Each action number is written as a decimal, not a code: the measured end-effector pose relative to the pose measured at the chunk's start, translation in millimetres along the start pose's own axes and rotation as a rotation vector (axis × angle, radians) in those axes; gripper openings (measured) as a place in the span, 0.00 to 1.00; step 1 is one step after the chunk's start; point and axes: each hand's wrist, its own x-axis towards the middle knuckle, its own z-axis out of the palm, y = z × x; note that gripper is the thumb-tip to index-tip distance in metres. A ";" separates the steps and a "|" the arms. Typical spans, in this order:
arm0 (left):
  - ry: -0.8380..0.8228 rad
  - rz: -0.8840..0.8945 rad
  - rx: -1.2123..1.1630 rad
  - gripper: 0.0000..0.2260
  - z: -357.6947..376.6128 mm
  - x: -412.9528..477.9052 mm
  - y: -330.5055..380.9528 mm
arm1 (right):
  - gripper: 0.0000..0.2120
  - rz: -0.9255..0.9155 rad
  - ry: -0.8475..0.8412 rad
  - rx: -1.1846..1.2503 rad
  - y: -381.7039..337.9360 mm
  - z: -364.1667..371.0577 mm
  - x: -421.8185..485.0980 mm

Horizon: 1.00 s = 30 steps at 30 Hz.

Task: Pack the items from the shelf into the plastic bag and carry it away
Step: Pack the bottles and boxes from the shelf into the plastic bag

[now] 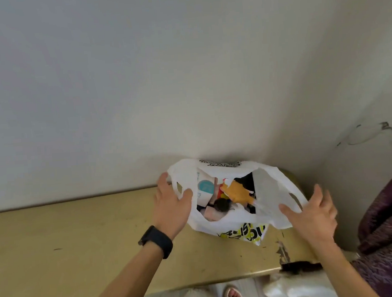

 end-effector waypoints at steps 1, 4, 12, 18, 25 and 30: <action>-0.078 -0.113 -0.123 0.25 3.9 0.7 4.5 | 0.31 0.027 -0.121 0.018 2.3 -4.0 3.1; -0.307 -0.279 -0.218 0.10 11.5 -4.4 21.8 | 0.22 0.018 -0.265 0.248 -3.5 -15.0 5.7; 0.006 -0.057 -0.313 0.18 -29.8 20.4 81.2 | 0.10 -0.037 -0.235 0.983 -120.1 -88.3 24.6; 0.096 -0.112 -0.671 0.15 -59.4 42.8 98.6 | 0.16 -0.087 -0.189 1.176 -169.1 -108.4 36.0; -0.153 -0.261 -0.644 0.13 -98.5 23.8 25.4 | 0.18 -0.263 -0.366 1.006 -129.8 -80.9 -3.8; -0.322 -0.362 -0.704 0.11 -104.0 7.2 3.9 | 0.15 -0.068 -0.491 0.998 -91.7 -76.2 5.0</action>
